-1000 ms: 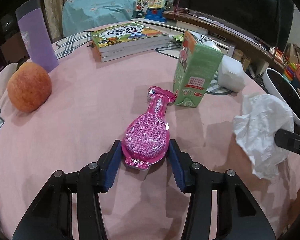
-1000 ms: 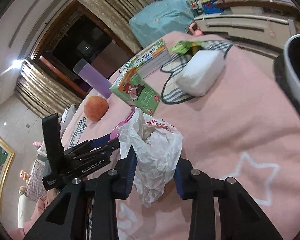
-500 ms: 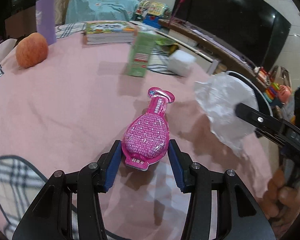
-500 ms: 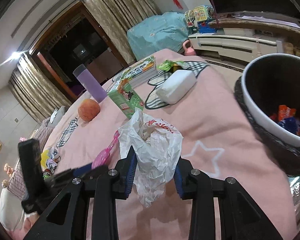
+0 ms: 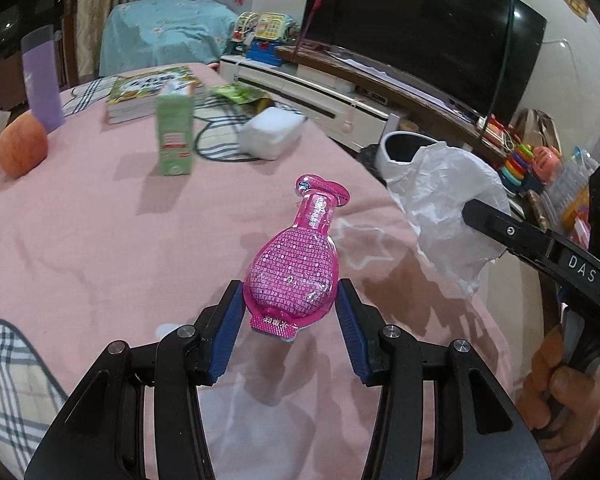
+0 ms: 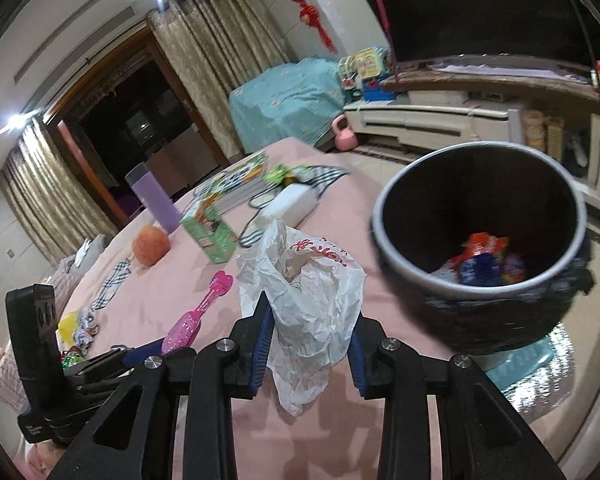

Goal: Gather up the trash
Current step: 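Carry the pink packet and white bag over the trash bin with both tools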

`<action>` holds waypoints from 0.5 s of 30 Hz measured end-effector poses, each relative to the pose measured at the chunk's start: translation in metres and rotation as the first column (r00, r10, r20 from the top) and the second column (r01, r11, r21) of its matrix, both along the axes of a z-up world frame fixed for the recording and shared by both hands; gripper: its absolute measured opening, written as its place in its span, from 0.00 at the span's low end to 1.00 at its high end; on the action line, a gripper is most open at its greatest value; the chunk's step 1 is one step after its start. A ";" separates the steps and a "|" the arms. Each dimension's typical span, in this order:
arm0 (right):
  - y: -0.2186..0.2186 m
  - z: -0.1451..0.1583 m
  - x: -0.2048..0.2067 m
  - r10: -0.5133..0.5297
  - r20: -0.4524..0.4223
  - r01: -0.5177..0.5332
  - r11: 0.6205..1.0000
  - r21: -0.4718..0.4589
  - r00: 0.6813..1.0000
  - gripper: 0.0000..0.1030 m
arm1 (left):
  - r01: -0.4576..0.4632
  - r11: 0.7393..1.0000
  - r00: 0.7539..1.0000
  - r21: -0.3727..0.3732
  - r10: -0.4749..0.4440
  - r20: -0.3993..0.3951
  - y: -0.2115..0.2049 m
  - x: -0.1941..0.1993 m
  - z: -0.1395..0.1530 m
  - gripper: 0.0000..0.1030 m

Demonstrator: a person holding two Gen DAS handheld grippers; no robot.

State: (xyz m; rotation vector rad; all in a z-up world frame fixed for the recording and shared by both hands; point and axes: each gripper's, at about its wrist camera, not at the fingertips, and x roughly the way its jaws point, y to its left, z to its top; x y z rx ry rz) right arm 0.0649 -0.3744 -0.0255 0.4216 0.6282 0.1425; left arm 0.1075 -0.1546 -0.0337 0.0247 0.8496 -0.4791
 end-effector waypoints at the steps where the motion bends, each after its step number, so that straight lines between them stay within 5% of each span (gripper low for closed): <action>1: -0.006 0.001 -0.003 -0.014 0.004 0.014 1.000 0.000 1.000 0.33 | 0.007 1.000 1.000 0.002 -0.007 0.001 -0.005 0.000 0.001 0.45; 15: -0.058 0.013 -0.025 -0.110 0.053 0.111 0.994 -0.001 0.992 0.33 | 0.063 0.998 0.997 0.030 -0.064 0.042 -0.054 -0.001 0.016 0.45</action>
